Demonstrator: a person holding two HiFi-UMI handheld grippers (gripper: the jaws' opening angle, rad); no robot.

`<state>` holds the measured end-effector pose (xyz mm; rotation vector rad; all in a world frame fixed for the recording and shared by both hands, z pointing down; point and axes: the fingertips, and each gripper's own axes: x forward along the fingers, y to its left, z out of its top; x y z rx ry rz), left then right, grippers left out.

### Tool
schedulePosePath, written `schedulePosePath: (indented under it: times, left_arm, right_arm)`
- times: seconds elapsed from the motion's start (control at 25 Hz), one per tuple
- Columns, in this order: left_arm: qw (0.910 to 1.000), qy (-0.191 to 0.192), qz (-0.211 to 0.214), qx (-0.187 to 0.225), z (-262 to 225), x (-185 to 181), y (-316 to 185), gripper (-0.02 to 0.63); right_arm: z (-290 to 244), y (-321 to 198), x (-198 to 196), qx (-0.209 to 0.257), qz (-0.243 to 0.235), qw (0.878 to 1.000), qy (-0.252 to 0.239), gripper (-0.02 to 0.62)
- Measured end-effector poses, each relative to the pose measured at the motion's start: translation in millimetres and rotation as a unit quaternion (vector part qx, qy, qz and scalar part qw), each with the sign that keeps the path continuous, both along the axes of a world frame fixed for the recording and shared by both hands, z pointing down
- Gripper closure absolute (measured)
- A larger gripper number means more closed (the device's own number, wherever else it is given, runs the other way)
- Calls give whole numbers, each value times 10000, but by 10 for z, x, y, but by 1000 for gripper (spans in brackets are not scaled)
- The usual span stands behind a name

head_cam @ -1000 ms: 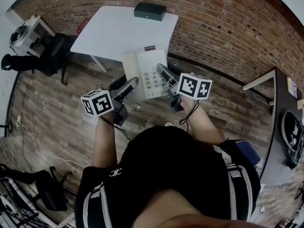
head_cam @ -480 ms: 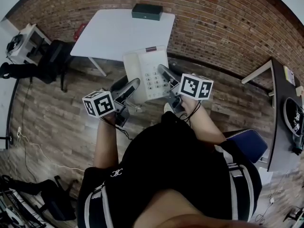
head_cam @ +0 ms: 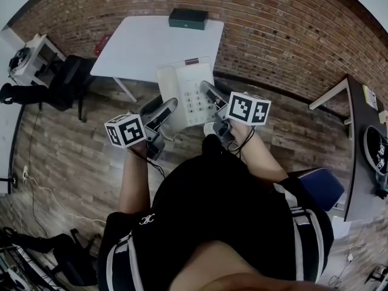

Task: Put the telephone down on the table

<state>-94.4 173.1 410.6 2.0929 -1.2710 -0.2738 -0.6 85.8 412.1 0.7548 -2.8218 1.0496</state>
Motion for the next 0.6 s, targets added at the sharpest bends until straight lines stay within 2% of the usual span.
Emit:
schedulePosePath:
  times: [0.24, 0.6]
  left_arm:
    - [9999, -56, 95, -17, 40, -63, -311, 310]
    - [9997, -65, 147, -202, 184, -227, -1164, 310]
  right_arm:
    - [53, -292, -47, -15, 100, 9999, -54, 420]
    - [229, -1138, -202, -206, 149, 9997, -49, 420]
